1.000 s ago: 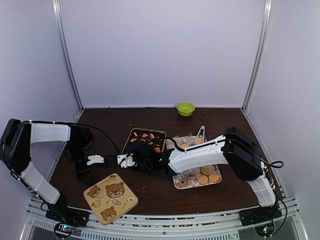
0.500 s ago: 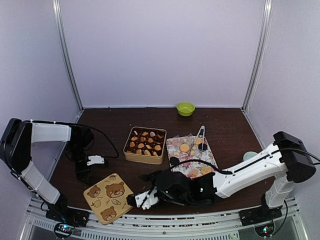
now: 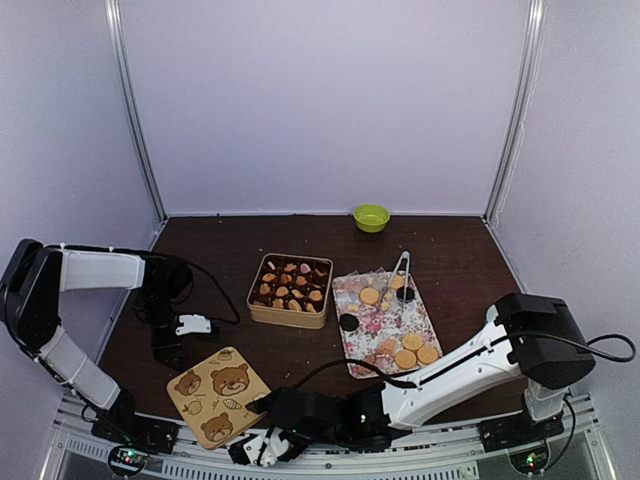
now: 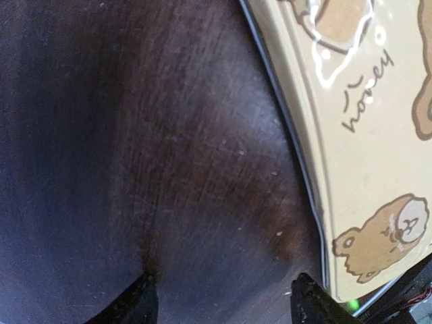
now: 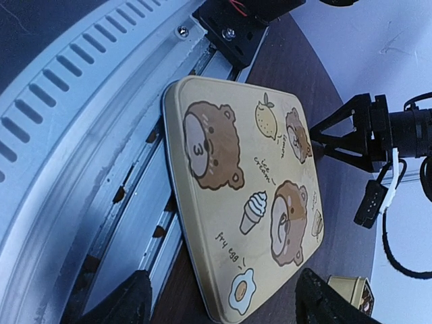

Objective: Pack the cookies
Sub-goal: Pick up the box lid from the center of the board.

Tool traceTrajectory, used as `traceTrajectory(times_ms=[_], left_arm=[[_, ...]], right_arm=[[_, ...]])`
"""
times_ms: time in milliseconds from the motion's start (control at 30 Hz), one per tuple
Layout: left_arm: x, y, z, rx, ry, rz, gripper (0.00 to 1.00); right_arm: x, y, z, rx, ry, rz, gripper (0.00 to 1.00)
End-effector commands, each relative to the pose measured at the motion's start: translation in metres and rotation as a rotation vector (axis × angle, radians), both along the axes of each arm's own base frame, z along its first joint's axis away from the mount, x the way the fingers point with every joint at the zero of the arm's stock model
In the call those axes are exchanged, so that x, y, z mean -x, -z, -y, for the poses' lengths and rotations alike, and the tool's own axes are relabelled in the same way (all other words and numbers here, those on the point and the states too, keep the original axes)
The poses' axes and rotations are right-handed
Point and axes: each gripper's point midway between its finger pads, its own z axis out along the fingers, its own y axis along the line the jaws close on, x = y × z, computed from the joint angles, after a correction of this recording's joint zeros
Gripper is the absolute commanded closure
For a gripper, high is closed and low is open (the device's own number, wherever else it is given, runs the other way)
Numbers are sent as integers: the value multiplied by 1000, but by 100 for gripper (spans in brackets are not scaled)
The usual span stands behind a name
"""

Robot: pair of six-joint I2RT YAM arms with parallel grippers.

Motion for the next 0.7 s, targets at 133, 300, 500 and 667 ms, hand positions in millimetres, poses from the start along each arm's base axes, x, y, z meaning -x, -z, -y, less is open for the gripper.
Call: traceTrajectory(times_ms=[133, 300, 500, 667], left_arm=[[16, 14, 33, -4, 75, -69, 31], [15, 12, 41, 4, 91, -82, 31], [13, 8, 54, 22, 106, -95, 31], [12, 8, 67, 32, 135, -111, 31]], right_arm=[[-21, 27, -20, 68, 32, 117, 28], [-48, 44, -15, 126, 100, 247, 29], [-93, 33, -7, 139, 225, 417, 30], [-131, 8, 8, 105, 359, 576, 31]])
